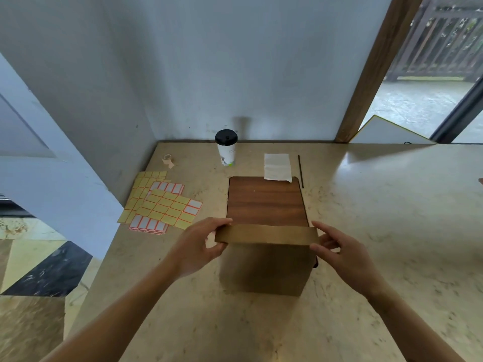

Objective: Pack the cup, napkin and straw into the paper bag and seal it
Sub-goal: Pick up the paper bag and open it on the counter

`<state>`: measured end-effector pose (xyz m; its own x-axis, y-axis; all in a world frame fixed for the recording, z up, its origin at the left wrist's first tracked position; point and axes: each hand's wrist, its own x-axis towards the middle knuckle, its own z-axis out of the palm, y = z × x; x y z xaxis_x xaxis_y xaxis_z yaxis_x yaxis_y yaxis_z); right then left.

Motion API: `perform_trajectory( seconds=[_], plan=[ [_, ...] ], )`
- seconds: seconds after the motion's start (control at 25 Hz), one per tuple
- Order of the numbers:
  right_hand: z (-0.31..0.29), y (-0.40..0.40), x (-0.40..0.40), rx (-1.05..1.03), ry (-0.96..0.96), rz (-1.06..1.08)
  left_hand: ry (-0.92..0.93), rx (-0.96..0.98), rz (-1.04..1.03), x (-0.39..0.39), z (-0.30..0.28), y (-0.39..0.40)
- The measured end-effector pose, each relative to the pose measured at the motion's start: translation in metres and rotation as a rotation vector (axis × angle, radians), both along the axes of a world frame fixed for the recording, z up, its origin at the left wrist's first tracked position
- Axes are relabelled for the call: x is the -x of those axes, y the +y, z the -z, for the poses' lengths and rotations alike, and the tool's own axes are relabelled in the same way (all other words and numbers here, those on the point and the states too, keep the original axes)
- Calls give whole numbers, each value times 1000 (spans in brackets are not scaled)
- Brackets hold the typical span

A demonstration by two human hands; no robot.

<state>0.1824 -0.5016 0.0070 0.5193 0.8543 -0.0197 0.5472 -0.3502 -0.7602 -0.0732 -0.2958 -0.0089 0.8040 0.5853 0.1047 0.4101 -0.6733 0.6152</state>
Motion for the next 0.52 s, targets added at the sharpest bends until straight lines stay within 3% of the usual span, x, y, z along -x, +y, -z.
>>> perform_trajectory(
  seconds=[0.24, 0.52],
  plan=[
    [-7, 1, 0, 175, -198, -89, 52, -70, 49, -6, -3, -4],
    [-19, 15, 22, 151, -427, -137, -13, -99, 44, -7, -5, -6]
  ],
)
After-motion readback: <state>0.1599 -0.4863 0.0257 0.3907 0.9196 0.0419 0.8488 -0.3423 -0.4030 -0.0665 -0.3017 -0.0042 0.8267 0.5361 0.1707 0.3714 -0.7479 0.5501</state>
